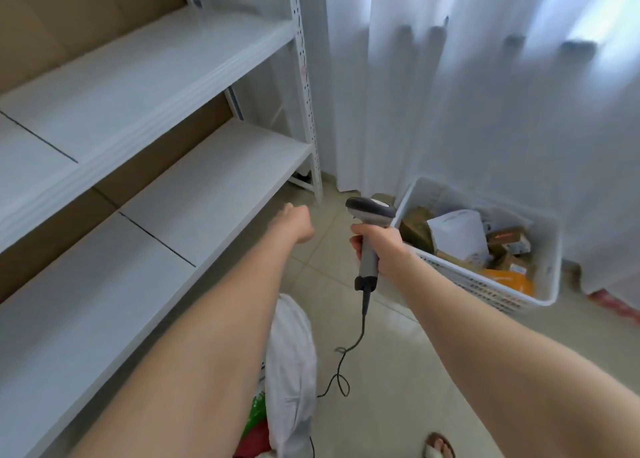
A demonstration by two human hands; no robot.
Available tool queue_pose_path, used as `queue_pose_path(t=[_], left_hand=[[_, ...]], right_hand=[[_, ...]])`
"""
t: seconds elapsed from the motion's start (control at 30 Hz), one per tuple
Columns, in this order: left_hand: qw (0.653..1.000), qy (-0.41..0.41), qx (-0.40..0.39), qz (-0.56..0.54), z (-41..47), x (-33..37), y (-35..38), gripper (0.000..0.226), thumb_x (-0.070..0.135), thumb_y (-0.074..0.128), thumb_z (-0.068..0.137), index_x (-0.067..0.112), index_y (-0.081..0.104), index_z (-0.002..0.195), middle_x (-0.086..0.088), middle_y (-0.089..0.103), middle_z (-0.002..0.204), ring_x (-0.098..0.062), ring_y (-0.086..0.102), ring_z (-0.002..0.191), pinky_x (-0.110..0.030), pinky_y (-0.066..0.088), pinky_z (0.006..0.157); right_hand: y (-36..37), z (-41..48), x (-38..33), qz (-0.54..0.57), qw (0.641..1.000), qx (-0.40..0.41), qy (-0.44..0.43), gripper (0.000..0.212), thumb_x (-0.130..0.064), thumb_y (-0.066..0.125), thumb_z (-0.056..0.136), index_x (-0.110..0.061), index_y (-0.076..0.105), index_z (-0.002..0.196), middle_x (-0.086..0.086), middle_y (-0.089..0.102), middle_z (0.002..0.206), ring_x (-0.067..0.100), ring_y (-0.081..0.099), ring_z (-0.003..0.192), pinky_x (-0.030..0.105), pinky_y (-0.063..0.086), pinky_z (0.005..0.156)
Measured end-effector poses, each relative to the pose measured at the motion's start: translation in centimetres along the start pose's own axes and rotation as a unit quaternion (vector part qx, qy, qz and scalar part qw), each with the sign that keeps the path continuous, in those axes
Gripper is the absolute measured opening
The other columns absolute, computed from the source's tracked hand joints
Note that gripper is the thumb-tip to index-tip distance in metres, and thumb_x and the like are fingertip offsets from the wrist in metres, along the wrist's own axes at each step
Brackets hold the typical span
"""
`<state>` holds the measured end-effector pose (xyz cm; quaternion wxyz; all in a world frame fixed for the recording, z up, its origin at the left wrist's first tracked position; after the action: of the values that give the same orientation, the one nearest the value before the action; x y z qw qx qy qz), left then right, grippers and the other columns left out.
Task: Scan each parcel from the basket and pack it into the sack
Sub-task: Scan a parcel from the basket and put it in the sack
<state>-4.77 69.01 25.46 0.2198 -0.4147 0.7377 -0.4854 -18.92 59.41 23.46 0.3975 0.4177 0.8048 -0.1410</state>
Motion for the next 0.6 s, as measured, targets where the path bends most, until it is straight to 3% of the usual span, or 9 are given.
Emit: queue_pose_path(t=[0.23, 0.4, 0.5, 0.6], left_hand=[[1.0, -0.001, 0.005, -0.011, 2.3, 12.9, 0.1, 0.05, 0.02, 0.05, 0.093, 0.013, 0.039, 0.141, -0.015, 0.033, 0.144, -0.034, 0.046, 0.124, -0.042, 0.044, 0.098], [1.0, 0.015, -0.006, 0.0, 4.9, 20.3, 1.3, 0.048, 0.02, 0.049, 0.094, 0.012, 0.04, 0.14, -0.014, 0.035, 0.143, -0.034, 0.045, 0.126, -0.042, 0.043, 0.1], [1.0, 0.028, -0.013, -0.001, 7.7, 24.2, 1.7, 0.049, 0.019, 0.049, 0.093, 0.011, 0.039, 0.141, -0.015, 0.034, 0.143, -0.033, 0.044, 0.128, -0.042, 0.042, 0.101], [0.999, 0.043, -0.017, 0.001, 11.3, 28.0, 2.0, 0.049, 0.018, 0.05, 0.093, 0.011, 0.04, 0.14, -0.014, 0.035, 0.142, -0.033, 0.043, 0.128, -0.041, 0.041, 0.101]], right_hand=[[-11.1, 4.5, -3.6, 0.064, 0.996, 0.0, 0.055, 0.018, -0.019, 0.071, 0.086, -0.008, 0.058, 0.093, 0.005, 0.063, 0.063, 0.013, 0.056, 0.048, 0.025, 0.049, 0.05], [-17.4, 7.7, -5.3, 0.1, 0.993, 0.012, 0.058, 0.014, -0.016, 0.069, 0.087, -0.006, 0.06, 0.092, 0.002, 0.06, 0.051, 0.012, 0.055, 0.04, 0.023, 0.046, 0.047], [-20.2, 10.1, -6.7, 0.141, 0.988, 0.021, 0.067, 0.02, -0.012, 0.068, 0.088, -0.004, 0.062, 0.105, 0.006, 0.061, 0.062, 0.012, 0.056, 0.048, 0.024, 0.049, 0.051], [-22.9, 13.3, -8.5, 0.141, 0.987, 0.042, 0.068, 0.018, -0.011, 0.066, 0.09, -0.002, 0.059, 0.104, 0.01, 0.06, 0.07, 0.014, 0.054, 0.054, 0.027, 0.049, 0.058]])
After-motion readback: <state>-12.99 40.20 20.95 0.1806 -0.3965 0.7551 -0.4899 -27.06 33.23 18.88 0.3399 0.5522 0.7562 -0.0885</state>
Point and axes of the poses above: each hand's wrist, its own z-axis towards the middle knuckle, its own y-axis out of the palm, x = y × z, the point moved 1 cm from there along z, towards the middle knuckle
